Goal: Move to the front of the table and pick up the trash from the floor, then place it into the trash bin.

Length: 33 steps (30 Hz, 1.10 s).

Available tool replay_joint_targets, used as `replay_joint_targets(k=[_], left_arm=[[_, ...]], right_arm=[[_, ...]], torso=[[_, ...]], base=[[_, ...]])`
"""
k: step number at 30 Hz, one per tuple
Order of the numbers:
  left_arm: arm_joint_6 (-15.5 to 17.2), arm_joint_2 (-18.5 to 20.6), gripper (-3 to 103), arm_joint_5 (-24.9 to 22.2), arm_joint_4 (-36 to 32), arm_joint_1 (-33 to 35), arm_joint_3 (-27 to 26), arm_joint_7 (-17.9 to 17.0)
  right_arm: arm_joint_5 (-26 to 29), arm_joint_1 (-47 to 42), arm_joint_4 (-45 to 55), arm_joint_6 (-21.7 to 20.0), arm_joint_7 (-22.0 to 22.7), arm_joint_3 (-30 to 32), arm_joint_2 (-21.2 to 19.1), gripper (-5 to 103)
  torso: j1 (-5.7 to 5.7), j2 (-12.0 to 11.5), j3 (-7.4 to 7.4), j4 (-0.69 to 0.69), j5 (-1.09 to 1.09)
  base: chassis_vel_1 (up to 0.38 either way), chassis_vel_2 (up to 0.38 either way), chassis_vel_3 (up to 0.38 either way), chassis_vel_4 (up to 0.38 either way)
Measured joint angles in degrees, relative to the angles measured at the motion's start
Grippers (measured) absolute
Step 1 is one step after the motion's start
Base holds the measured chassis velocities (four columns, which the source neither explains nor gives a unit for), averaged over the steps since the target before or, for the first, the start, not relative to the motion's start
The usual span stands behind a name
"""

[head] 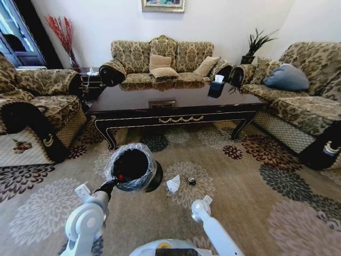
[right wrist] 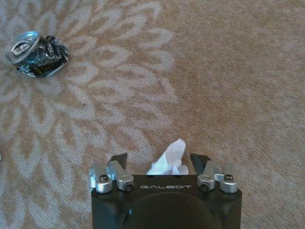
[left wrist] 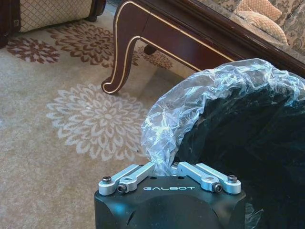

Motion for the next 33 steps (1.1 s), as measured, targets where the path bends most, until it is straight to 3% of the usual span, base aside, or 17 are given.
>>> replay_joint_targets(k=[6, 8, 12, 13, 15, 17, 20, 28, 33], left_arm=[[-0.01, 0.27, 2, -0.20, 0.02, -0.21, -0.27, 0.05], [-0.01, 0.29, 2, -0.25, 0.02, -0.23, -0.27, 0.06], [-0.03, 0.41, 2, -0.39, 0.02, -0.26, -0.25, 0.09], [-0.03, 0.41, 2, -0.39, 0.02, -0.26, -0.25, 0.09], [-0.03, 0.54, 2, -0.41, 0.02, -0.30, -0.20, 0.12], [-0.04, 0.56, 2, -0.41, 0.02, -0.30, -0.18, 0.14], [-0.05, 0.56, 2, -0.42, 0.17, -0.28, -0.04, 0.17], [-0.26, 0.57, 2, 0.64, 1.38, 0.14, 1.12, 0.62], [-0.72, 0.54, 2, 2.28, 3.16, 0.36, 3.00, 1.36]], right_arm=[[-0.32, -1.44, 1.36, 0.01, 0.81, -0.35, -0.23, 50], [-0.55, -1.68, 1.40, 0.02, 0.89, -0.48, -0.26, 50], [-2.29, -2.35, 0.96, 0.56, 0.91, -0.86, -0.05, 29], [-2.29, -2.35, 0.96, 0.56, 0.91, -0.86, -0.05, 29], [-2.95, -2.69, 1.00, 0.78, 0.90, -1.04, 0.10, 18], [-3.21, -2.77, 1.04, 0.82, 0.90, -1.14, 0.10, 18], [-4.33, -2.79, 1.55, 1.18, 0.74, -1.48, -0.15, 3], [-7.42, -3.48, 11.98, 4.00, -1.14, -3.30, -3.39, 0], [-11.68, -2.27, 23.11, 8.75, -7.68, -6.64, -8.07, 0]], torso=[[0.00, 0.00, 0.00, 0.00, 0.00], [0.00, 0.00, 0.00, 0.00, 0.00], [0.00, 0.00, 0.00, 0.00, -0.01], [0.00, 0.00, 0.00, 0.00, -0.01], [0.00, 0.00, 0.00, 0.00, 0.00], [0.00, 0.00, 0.00, 0.00, 0.00], [0.00, 0.00, 0.00, 0.00, 0.01], [0.00, 0.00, 0.00, -0.01, 0.00], [0.00, 0.00, 0.00, 0.00, 0.01]], base=[[0.000, 0.000, 0.000, 0.000], [0.000, 0.000, 0.000, 0.000], [0.000, 0.000, 0.000, 0.000], [0.000, 0.000, 0.000, 0.000], [0.000, 0.000, 0.000, 0.000], [0.000, 0.000, 0.000, 0.000], [0.000, 0.000, 0.000, 0.000], [0.000, 0.000, 0.000, 0.000], [0.000, 0.000, 0.000, 0.000]])
